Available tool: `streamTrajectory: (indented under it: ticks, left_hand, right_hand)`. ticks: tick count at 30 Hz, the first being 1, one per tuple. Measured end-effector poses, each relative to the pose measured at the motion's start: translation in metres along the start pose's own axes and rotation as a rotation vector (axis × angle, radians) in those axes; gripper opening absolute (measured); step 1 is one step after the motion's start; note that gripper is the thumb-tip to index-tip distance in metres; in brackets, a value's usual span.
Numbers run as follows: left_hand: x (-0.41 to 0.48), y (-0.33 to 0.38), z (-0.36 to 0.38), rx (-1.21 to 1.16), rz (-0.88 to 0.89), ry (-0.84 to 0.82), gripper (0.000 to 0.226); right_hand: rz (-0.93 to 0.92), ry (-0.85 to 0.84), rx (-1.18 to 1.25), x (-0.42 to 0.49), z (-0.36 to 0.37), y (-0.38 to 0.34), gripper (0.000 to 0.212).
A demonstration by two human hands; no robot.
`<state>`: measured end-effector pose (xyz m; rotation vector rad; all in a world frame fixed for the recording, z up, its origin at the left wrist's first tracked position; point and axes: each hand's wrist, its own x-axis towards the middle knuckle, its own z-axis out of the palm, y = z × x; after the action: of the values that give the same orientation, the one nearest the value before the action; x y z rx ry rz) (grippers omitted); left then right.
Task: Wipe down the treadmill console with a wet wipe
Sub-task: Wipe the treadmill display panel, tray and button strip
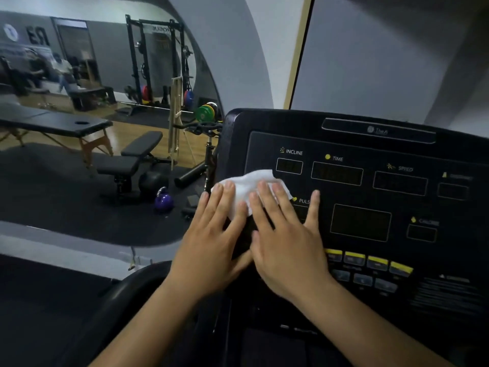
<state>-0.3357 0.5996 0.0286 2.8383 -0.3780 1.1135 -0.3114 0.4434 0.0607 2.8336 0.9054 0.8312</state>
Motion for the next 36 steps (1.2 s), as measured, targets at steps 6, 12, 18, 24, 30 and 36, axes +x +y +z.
streamTrajectory:
  ticks: [6,12,18,24,30,36]
  left_hand:
    - [0.065,-0.011,-0.014,0.028,-0.058,0.021,0.07]
    - [0.02,0.013,0.006,-0.003,-0.016,0.005,0.069]
    - [0.046,0.018,0.001,0.032,0.023,0.008,0.066]
    - [0.047,0.025,0.003,-0.003,0.039,0.008,0.067]
    - [0.032,0.051,0.018,0.024,0.049,-0.008,0.068]
    - [0.064,0.058,0.013,0.043,0.043,0.038,0.064]
  right_hand:
    - [0.093,0.013,-0.064,0.055,-0.029,0.012,0.059]
    - [0.09,0.038,0.019,0.007,-0.007,0.005,0.063]
    - [0.122,0.04,-0.017,0.017,-0.014,0.021,0.064]
    - [0.149,0.064,-0.01,0.011,-0.014,0.025,0.064]
    - [0.102,0.071,0.007,-0.023,-0.002,0.039,0.063]
    - [0.172,0.079,-0.009,-0.003,-0.014,0.055,0.061]
